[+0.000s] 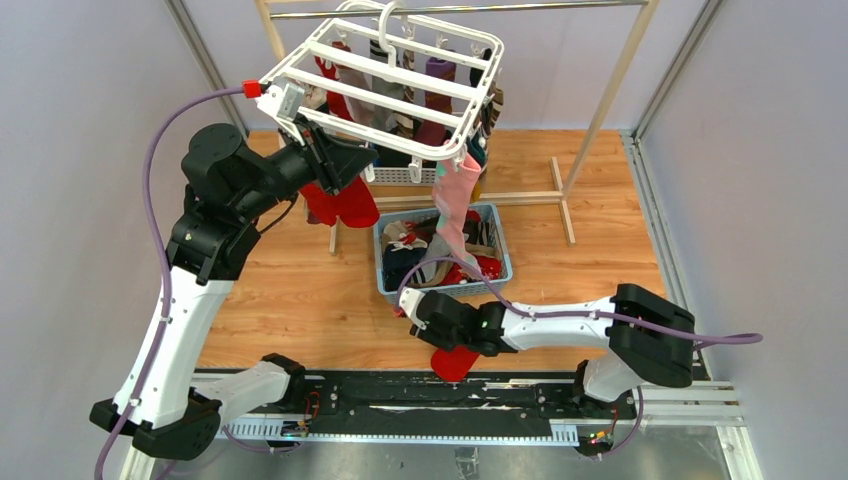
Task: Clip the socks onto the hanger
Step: Pick up the sock at the center of the board.
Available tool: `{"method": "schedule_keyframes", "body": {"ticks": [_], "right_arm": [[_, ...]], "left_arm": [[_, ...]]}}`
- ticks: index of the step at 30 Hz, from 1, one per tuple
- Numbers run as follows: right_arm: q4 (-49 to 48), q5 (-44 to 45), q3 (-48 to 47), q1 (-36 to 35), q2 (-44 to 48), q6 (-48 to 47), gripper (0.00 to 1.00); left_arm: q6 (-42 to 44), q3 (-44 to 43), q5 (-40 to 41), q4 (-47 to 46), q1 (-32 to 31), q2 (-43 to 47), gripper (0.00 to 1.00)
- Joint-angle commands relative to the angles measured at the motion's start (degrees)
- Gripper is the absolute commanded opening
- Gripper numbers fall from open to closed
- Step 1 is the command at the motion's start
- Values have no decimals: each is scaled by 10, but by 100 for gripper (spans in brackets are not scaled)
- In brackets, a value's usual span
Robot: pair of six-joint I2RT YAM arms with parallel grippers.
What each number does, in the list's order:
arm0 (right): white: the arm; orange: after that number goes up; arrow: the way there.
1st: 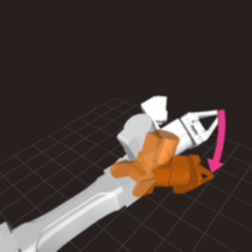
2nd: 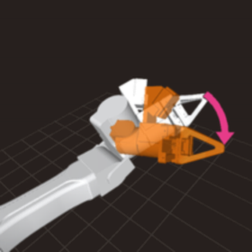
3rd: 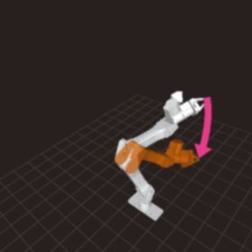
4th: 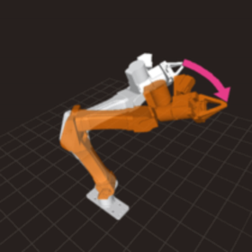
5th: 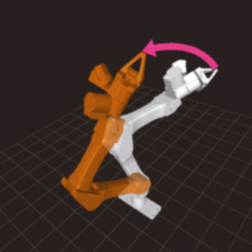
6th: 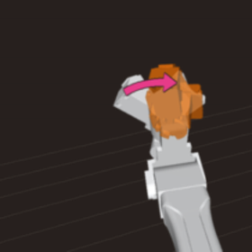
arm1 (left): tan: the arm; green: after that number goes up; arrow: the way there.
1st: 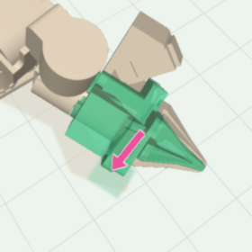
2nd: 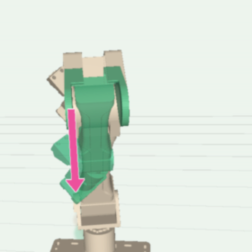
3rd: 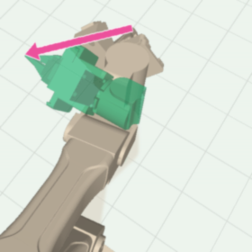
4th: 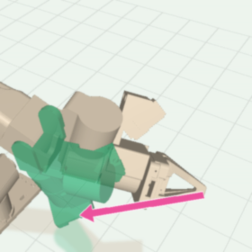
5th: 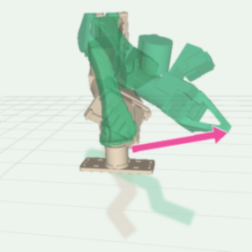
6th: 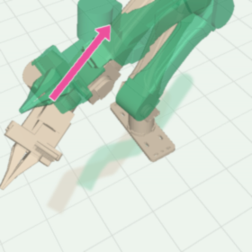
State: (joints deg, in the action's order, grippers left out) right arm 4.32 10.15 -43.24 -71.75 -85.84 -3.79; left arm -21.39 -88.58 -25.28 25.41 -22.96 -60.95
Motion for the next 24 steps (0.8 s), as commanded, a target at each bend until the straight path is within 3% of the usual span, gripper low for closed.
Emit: {"method": "schedule_keyframes", "body": {"ticks": [1, 11, 13, 16, 18, 19, 24], "right_arm": [[-21, 22, 18, 2, -6, 52, 40], [-35, -22, 79, 1, 37, 115, 51], [-38, -27, 81, 2, 33, 120, 42], [-69, -29, 80, 1, 37, 124, 15], [-90, -27, 80, 1, 66, 123, 4], [-101, -28, 79, 2, 89, 121, 0], [-136, -69, 30, 20, 200, 99, 0]], "left_arm": [[5, -2, -22, 18, 0, 15, 5], [4, -4, -24, 18, 0, 13, 5], [2, -4, -23, 17, 0, 13, 5], [0, -2, -25, 17, 0, 12, 5], [1, -4, -23, 18, 0, 13, 5], [3, -4, -23, 19, 0, 13, 5], [5, -10, -22, 25, 0, 11, 5]]}}
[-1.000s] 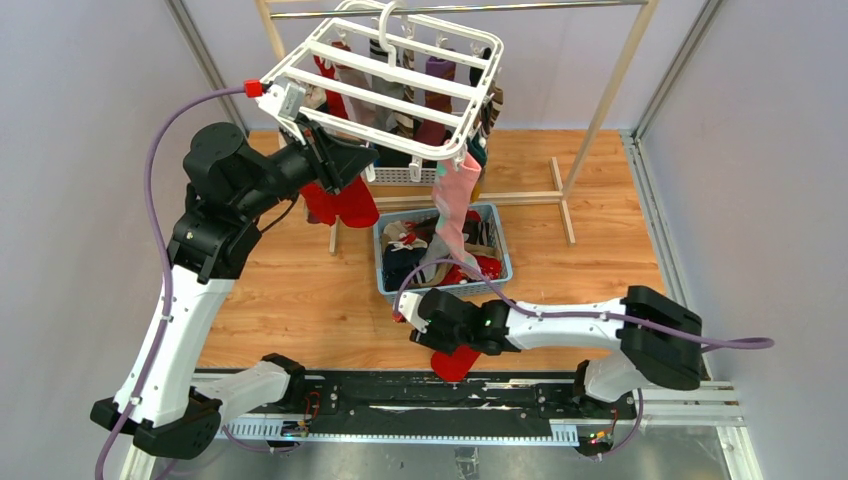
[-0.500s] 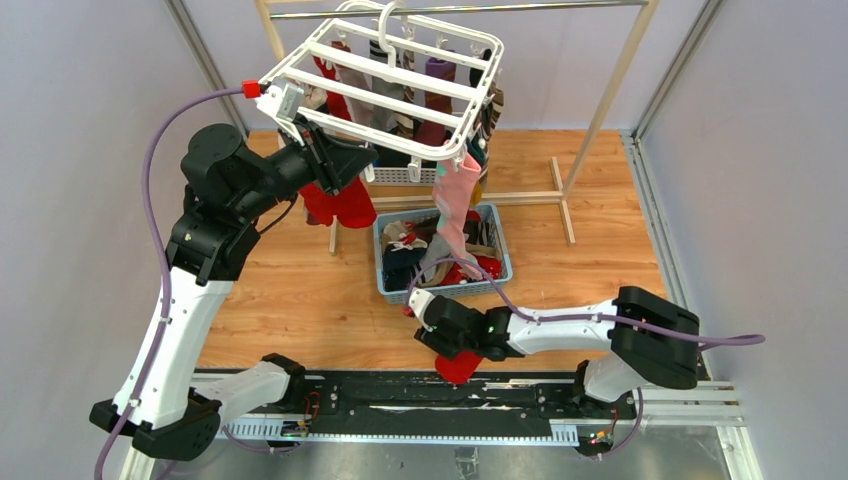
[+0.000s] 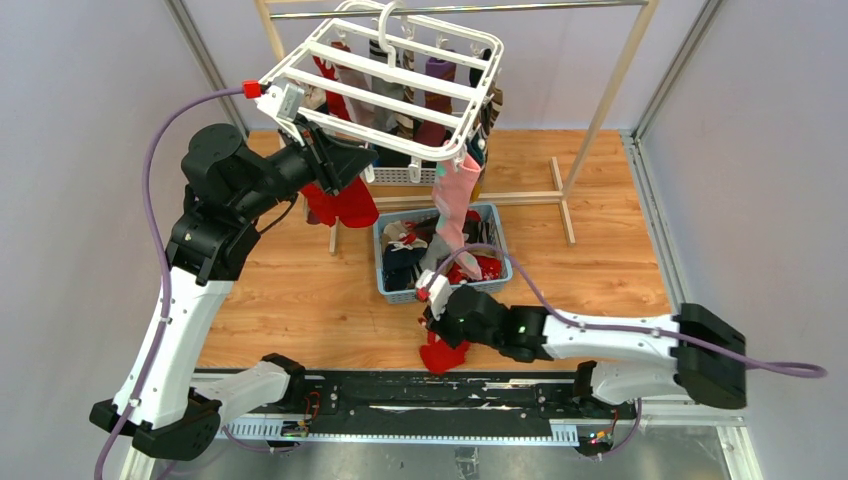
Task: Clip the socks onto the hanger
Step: Pick up the sock at the center of the board, then place the sock in the bin.
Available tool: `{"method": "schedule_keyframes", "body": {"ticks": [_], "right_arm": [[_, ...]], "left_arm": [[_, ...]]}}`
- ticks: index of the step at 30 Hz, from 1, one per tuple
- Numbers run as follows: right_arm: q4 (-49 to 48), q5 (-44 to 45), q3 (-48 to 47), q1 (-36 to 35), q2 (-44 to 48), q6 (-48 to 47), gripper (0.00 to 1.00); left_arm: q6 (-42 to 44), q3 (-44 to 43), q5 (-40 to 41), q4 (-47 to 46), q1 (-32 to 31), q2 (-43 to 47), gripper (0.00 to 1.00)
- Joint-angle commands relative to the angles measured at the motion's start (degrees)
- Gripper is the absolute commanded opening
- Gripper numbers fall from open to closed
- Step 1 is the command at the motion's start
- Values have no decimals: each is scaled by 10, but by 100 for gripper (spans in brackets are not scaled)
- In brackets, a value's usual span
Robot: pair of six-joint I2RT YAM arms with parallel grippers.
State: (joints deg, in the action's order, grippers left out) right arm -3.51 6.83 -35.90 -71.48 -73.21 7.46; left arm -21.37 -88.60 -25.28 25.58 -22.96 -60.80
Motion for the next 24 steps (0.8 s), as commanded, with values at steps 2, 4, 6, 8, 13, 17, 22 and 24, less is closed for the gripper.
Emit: {"method": "schedule_keyframes", "body": {"ticks": [2, 4, 6, 8, 13, 17, 22, 24], "right_arm": [[-81, -93, -61, 36, 103, -8, 0], [-110, -130, -69, 59, 120, 11, 0], [-150, -201, -69, 89, 125, 48, 0], [-200, -258, -64, 111, 118, 82, 1], [-339, -344, -55, 113, 87, 125, 7], [-553, -394, -25, 144, 58, 269, 7], [-603, -330, 14, 181, 42, 327, 0], [-518, -278, 12, 169, 75, 270, 0]], "left_arm": [[3, -10, -22, 23, 0, 9, 5], [2, -10, -22, 22, 0, 11, 5], [3, -11, -21, 22, 0, 10, 5], [4, -14, -21, 24, 0, 10, 5], [4, -14, -19, 26, 0, 10, 5], [4, -16, -18, 29, 0, 10, 5], [7, -24, -18, 34, 0, 7, 6], [7, -25, -17, 35, 0, 8, 6]]}}
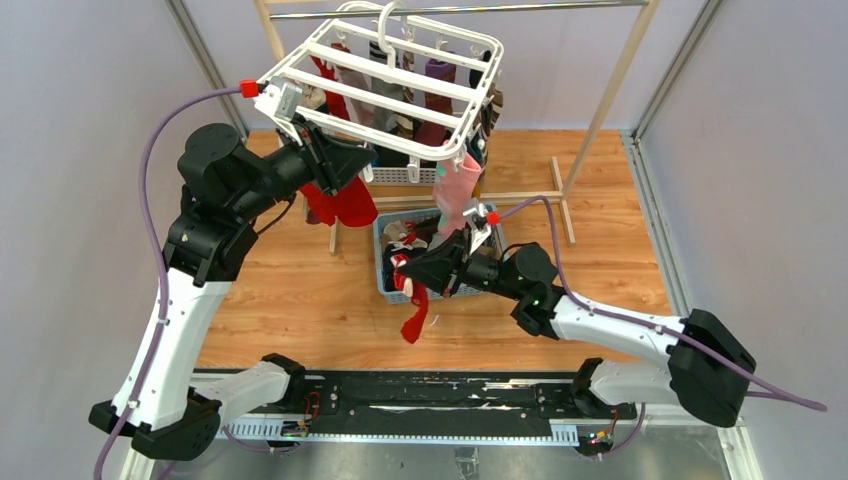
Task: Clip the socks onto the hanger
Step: Place the sock in the bin.
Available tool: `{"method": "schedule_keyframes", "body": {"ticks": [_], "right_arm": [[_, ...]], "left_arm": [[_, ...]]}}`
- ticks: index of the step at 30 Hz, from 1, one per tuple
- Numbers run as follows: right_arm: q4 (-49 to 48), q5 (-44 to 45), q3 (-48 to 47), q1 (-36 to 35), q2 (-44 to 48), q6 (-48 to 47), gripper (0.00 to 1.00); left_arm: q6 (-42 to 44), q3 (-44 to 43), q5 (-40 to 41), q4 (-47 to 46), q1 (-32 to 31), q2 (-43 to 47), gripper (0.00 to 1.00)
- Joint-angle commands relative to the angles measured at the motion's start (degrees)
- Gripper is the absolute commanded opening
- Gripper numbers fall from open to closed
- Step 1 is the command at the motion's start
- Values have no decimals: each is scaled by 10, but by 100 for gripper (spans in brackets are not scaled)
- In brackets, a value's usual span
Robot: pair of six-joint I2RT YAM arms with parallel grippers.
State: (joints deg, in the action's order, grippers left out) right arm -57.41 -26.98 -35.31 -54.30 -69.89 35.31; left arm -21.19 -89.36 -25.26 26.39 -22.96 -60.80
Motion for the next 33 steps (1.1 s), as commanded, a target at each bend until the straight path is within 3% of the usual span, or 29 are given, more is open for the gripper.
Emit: {"method": "schedule_keyframes", "body": {"ticks": [1, 10, 15, 23, 25, 30, 33], "right_arm": [[55, 73, 3, -5, 53, -19, 0], [240, 120, -80, -37, 17, -52, 0], [83, 12, -66, -31, -25, 34, 0], [-23, -97, -81, -3, -94, 153, 0], [20, -85, -86, 1, -91, 136, 0], [280, 41, -107, 18, -71, 24, 0], [347, 106, -100, 33, -57, -50, 0]], "left_arm": [[6, -17, -18, 27, 0, 9, 6], [0, -16, -19, 19, 0, 5, 6], [3, -18, -17, 22, 0, 5, 6], [4, -17, -17, 21, 0, 6, 6], [2, -18, -17, 21, 0, 5, 6], [-1, -17, -18, 20, 0, 7, 6], [-1, -16, -17, 20, 0, 8, 6]]}}
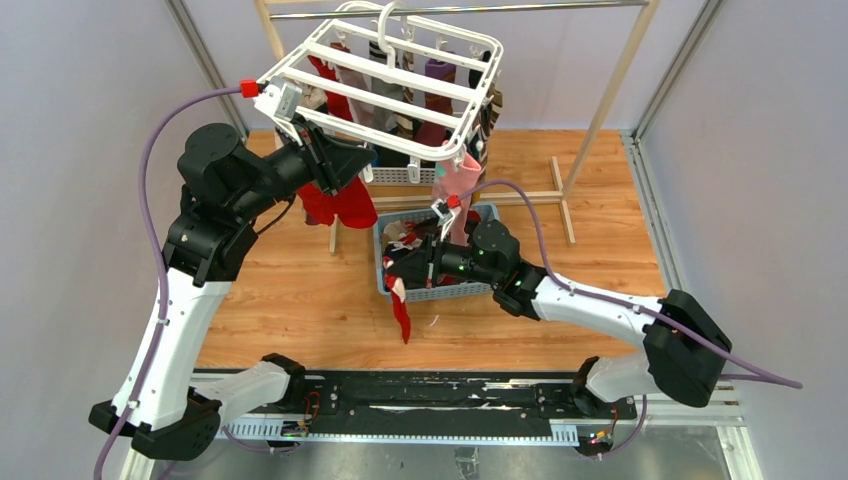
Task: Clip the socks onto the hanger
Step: Place the sock in the bin.
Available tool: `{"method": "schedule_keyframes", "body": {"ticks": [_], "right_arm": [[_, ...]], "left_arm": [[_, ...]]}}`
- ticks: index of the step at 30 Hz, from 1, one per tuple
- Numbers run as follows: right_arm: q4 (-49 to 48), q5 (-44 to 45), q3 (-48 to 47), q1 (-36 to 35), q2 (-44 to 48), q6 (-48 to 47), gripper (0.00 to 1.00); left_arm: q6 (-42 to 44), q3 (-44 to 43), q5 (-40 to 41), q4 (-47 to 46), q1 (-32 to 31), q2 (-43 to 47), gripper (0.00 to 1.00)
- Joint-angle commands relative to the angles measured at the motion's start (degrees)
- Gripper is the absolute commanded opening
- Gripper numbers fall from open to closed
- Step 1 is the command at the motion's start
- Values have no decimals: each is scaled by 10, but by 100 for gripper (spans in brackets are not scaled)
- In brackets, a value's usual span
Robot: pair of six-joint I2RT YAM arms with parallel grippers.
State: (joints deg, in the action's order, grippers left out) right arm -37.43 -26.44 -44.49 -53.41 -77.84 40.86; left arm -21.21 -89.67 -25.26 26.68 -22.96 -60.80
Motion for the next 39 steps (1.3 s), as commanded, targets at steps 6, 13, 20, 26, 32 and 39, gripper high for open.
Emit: {"method": "schedule_keyframes", "body": {"ticks": [6, 13, 20, 26, 32, 39], "right_arm": [[209, 179, -6, 64, 23, -194, 6], [216, 242, 4, 63, 29, -220, 40], [147, 325, 74, 49, 119, -210, 65], [162, 328, 110, 47, 158, -183, 71], [195, 365, 126, 47, 145, -117, 71], [143, 394, 128, 47, 86, -68, 56]], "left_arm": [[-4, -6, -19, 12, 0, 7, 6], [-3, -5, -20, 11, 0, 5, 6], [-4, 0, -19, 8, -1, 4, 6], [-7, 2, -20, 5, 0, 4, 6], [-9, 7, -20, 1, 0, 5, 6], [-9, 5, -21, 4, 0, 5, 6]]}}
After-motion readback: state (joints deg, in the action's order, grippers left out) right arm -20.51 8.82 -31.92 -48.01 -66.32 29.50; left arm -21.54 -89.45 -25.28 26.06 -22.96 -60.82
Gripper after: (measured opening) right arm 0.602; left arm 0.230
